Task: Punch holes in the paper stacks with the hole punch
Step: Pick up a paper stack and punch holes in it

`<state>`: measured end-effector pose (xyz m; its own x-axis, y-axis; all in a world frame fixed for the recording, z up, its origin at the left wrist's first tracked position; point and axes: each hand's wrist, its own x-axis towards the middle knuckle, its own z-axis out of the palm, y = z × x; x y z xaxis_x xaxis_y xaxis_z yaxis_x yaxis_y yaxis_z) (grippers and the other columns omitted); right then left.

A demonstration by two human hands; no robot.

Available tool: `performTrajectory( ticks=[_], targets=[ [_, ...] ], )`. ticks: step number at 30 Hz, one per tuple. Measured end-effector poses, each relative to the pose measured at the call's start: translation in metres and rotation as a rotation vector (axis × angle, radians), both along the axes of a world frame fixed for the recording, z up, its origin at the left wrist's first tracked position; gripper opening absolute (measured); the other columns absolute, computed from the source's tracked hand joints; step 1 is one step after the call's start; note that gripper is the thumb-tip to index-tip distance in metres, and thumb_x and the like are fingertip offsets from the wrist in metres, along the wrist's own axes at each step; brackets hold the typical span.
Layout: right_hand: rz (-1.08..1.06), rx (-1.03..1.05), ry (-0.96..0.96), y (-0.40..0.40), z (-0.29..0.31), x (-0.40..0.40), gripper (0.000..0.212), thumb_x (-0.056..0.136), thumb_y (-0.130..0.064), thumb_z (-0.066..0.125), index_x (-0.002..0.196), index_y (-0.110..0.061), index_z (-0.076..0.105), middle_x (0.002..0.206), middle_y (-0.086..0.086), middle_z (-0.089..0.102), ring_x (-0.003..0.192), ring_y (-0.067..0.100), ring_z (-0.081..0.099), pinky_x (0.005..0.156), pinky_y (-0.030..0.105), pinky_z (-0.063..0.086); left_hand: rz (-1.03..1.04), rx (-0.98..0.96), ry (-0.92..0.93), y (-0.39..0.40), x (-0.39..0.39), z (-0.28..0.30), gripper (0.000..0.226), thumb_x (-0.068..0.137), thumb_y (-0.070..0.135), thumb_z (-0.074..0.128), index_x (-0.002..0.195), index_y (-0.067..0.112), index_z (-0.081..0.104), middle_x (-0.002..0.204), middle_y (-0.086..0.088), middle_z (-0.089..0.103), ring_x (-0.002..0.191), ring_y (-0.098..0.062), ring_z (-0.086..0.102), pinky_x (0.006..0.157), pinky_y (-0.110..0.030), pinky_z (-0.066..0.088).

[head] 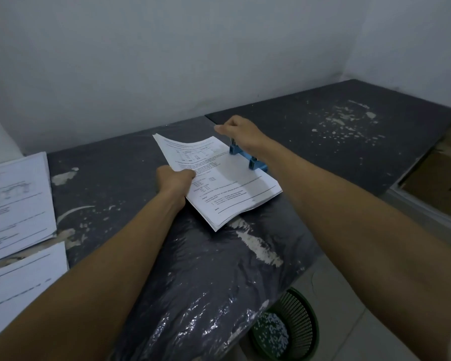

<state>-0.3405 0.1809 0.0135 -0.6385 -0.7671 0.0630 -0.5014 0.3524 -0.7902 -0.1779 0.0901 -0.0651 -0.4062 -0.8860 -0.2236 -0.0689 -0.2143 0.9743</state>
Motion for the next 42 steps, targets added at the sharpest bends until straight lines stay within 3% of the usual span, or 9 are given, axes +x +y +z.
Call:
performTrajectory(
  ticks=[8, 12, 16, 23, 27, 30, 34, 38, 42],
  targets=[
    [-0.087, 0.088, 0.172, -0.005, 0.026, 0.016, 0.038, 0.093, -0.027, 0.060, 0.103, 0.009, 0.066, 0.103, 0.023, 0.070, 0.095, 0.032, 0.067, 0.089, 0.044, 0.056, 0.006, -0.050, -0.022, -0.010, 0.019, 0.013, 0.022, 0.082, 0.002, 0.075, 0.099, 0.014, 0.066, 0.095, -0.002, 0.071, 0.079, -0.021, 0.071, 0.062, -0.034, 0.061],
    [-0.126, 0.048, 0.418, -0.006, 0.026, 0.039, 0.034, 0.095, -0.023, 0.058, 0.121, -0.002, 0.061, 0.120, 0.016, 0.062, 0.121, 0.033, 0.051, 0.091, 0.039, 0.048, 0.034, -0.081, 0.005, -0.026, 0.048, 0.026, 0.025, 0.084, 0.000, 0.075, 0.104, 0.012, 0.068, 0.083, 0.006, 0.067, 0.071, -0.013, 0.068, 0.042, -0.020, 0.052],
    [-0.038, -0.151, 0.573, -0.020, 0.023, 0.068, 0.034, 0.094, -0.014, 0.057, 0.127, -0.010, 0.058, 0.117, 0.010, 0.065, 0.115, 0.027, 0.057, 0.088, 0.033, 0.047, 0.063, -0.094, 0.032, -0.049, 0.082, 0.032, 0.032, 0.084, -0.003, 0.074, 0.115, 0.002, 0.068, 0.097, -0.002, 0.069, 0.076, -0.013, 0.068, 0.055, -0.024, 0.055],
    [0.040, 0.095, 0.108, -0.057, -0.006, 0.101, 0.034, 0.094, -0.025, 0.057, 0.120, -0.005, 0.050, 0.103, 0.003, 0.050, 0.086, 0.017, 0.051, 0.063, 0.031, 0.045, 0.077, -0.089, 0.143, -0.085, 0.129, 0.039, 0.040, 0.088, -0.001, 0.073, 0.127, 0.000, 0.063, 0.115, -0.008, 0.068, 0.095, -0.023, 0.069, 0.082, -0.038, 0.058],
    [-0.023, 0.019, -0.144, -0.078, -0.023, 0.111, 0.018, 0.086, -0.003, 0.061, 0.078, -0.012, 0.048, 0.073, 0.005, 0.044, 0.062, 0.015, 0.043, 0.045, 0.020, 0.035, 0.106, -0.085, 0.119, -0.111, 0.143, 0.039, 0.038, 0.088, 0.001, 0.074, 0.124, 0.002, 0.065, 0.114, -0.008, 0.070, 0.095, -0.023, 0.070, 0.074, -0.034, 0.059],
    [-0.050, -0.031, -0.205, -0.097, -0.034, 0.117, 0.020, 0.081, 0.009, 0.062, 0.080, -0.011, 0.058, 0.076, 0.007, 0.045, 0.070, 0.018, 0.044, 0.055, 0.028, 0.039, 0.089, -0.131, 0.008, -0.129, 0.148, 0.036, 0.033, 0.087, 0.002, 0.075, 0.119, 0.002, 0.067, 0.103, -0.004, 0.070, 0.084, -0.017, 0.070, 0.062, -0.026, 0.057],
    [-0.139, 0.007, -0.077, -0.121, -0.045, 0.120, 0.007, 0.078, 0.006, 0.066, 0.071, 0.003, 0.068, 0.070, 0.006, 0.061, 0.063, 0.015, 0.054, 0.057, 0.030, 0.053, 0.068, -0.298, -0.323, -0.156, 0.149, 0.035, 0.020, 0.086, 0.001, 0.066, 0.106, -0.001, 0.068, 0.102, -0.011, 0.069, 0.092, -0.028, 0.067, 0.082, -0.037, 0.058],
    [-0.177, 0.032, 0.064, -0.136, -0.050, 0.124, 0.034, 0.078, 0.001, 0.065, 0.058, -0.014, 0.042, 0.058, -0.003, 0.044, 0.048, 0.009, 0.038, 0.032, 0.014, 0.024, 0.013, -0.543, -0.586, -0.171, 0.147, 0.039, 0.010, 0.087, 0.000, 0.060, 0.093, 0.008, 0.063, 0.092, -0.007, 0.063, 0.088, -0.027, 0.063, 0.079, -0.039, 0.056],
    [-0.179, 0.093, 0.183, -0.148, -0.051, 0.128, 0.029, 0.080, -0.003, 0.065, 0.062, -0.014, 0.044, 0.063, 0.000, 0.051, 0.050, 0.010, 0.042, 0.038, 0.022, 0.026, -0.004, -0.635, -0.725, -0.181, 0.145, 0.037, 0.008, 0.087, 0.001, 0.063, 0.093, 0.005, 0.065, 0.097, -0.013, 0.067, 0.082, -0.026, 0.060, 0.068, -0.033, 0.049]
  ],
)
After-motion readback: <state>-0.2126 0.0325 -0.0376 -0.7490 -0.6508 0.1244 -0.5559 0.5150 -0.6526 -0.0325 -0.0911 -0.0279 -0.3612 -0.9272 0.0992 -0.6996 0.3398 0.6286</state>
